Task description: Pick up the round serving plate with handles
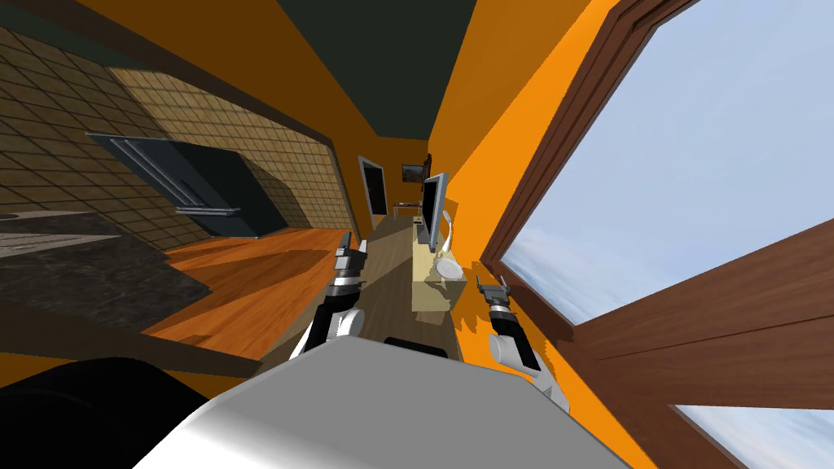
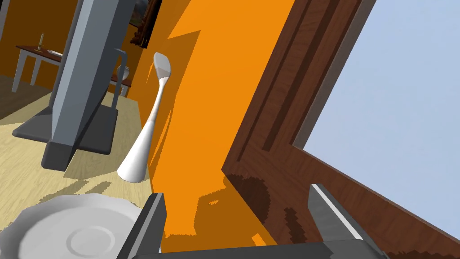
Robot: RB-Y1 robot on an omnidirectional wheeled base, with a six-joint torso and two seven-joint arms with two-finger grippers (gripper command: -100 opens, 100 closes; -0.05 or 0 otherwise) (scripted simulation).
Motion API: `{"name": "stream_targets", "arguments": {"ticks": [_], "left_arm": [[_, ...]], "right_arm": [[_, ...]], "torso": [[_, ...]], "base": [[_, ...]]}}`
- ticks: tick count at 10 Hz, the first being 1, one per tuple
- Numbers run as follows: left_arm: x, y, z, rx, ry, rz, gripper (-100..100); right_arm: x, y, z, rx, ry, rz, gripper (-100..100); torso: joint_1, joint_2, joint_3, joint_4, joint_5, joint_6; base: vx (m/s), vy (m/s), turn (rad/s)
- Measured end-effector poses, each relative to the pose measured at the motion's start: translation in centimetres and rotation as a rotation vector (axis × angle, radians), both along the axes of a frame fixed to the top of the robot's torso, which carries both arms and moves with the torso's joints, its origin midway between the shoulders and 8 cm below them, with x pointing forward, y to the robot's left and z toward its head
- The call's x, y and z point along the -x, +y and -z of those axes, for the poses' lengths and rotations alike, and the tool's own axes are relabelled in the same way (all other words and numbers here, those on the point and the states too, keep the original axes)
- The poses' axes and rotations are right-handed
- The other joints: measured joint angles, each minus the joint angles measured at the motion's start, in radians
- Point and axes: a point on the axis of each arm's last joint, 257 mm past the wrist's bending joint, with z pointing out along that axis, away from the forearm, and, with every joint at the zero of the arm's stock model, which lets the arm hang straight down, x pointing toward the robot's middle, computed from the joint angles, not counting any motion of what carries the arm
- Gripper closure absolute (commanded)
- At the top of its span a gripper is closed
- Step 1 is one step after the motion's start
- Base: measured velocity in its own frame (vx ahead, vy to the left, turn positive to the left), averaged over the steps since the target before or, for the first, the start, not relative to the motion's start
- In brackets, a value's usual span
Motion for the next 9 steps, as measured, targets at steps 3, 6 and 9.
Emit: {"name": "stream_targets", "arguments": {"ticks": [3, 6, 9], "left_arm": [[0.0, 0.0, 0.0, 0.0, 0.0, 0.0, 0], [0.0, 0.0, 0.0, 0.0, 0.0, 0.0, 0], [0.0, 0.0, 0.0, 0.0, 0.0, 0.0, 0]], "right_arm": [[-0.4, -0.7, 1.7, -0.106, 0.025, 0.002, -100], [-0.6, -1.4, 3.4, -0.215, 0.048, 0.008, -100], [-0.9, -2.2, 5.0, -0.328, 0.069, 0.019, -100]], "torso": [[0.0, 0.0, 0.0, 0.0, 0.0, 0.0], [0.0, -0.001, 0.0, 0.0, 0.0, 0.0], [0.0, -0.001, -0.001, 0.0, 0.0, 0.0]], "base": [[-0.015, 0.001, 0.081], [-0.012, 0.003, 0.08], [-0.005, 0.0, 0.08]]}}
